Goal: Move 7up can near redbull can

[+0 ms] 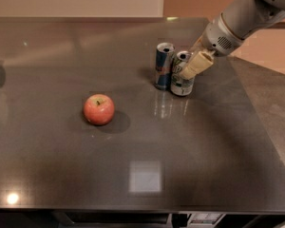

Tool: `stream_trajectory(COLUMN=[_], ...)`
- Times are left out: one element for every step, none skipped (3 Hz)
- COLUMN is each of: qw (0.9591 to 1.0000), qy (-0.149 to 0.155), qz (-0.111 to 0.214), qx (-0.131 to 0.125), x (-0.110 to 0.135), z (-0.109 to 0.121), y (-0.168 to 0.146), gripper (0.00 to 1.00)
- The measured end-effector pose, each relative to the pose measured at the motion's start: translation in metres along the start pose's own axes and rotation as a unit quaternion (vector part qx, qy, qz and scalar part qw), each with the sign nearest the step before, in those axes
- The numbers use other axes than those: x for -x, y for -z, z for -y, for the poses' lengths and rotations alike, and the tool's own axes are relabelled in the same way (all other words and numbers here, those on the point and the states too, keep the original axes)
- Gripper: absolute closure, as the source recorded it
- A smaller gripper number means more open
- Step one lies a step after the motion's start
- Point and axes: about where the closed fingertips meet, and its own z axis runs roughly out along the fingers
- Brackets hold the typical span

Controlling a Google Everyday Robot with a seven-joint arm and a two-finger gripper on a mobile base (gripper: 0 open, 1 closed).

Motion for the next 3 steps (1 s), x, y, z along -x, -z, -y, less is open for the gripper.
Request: stream_trajectory(qw=[1.0,1.0,1.0], qy=[0.0,0.001,0.001], qz=[0.0,0.0,0.0], qx=[0.002,0.003,0.003], x=[0.0006,0.0011,0.0012], z=[-0.0002,-0.0005,-0.0005], y=[-0.0021,-0.0042,-0.0042], gripper=[0.13,0.0,0.0])
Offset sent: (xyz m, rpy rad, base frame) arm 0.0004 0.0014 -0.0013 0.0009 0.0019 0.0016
